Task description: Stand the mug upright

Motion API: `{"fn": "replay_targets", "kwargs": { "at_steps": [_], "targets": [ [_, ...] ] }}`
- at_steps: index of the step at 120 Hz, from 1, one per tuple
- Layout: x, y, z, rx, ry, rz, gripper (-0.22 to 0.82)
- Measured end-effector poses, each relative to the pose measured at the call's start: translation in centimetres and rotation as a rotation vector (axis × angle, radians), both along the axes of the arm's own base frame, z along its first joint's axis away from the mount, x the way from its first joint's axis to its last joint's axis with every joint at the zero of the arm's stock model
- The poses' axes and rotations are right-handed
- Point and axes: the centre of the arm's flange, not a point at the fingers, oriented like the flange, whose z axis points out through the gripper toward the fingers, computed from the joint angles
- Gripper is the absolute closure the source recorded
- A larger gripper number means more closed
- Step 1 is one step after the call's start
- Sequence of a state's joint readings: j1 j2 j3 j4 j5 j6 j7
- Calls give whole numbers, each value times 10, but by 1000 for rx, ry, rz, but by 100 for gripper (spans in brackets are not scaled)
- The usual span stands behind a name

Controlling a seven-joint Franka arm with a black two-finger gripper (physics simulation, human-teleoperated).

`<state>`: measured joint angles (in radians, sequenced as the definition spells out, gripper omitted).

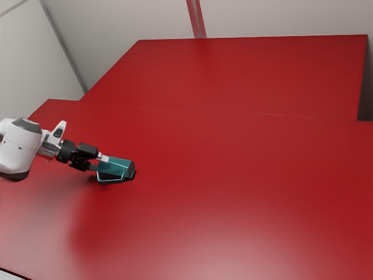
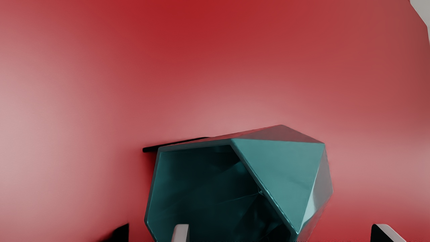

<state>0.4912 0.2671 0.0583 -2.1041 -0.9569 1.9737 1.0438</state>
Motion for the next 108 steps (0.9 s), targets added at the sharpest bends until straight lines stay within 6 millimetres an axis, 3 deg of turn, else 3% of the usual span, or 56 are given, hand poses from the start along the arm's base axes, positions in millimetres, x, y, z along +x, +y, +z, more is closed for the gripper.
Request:
{"fn": "replay_targets", "kwargs": {
  "at_steps": [41, 79, 108],
  "targets": [
    [8, -17, 1, 0, -24, -41, 4],
    [11, -22, 1, -4, -37, -52, 27],
    [12, -23, 4, -1, -46, -58, 52]
  ]
}}
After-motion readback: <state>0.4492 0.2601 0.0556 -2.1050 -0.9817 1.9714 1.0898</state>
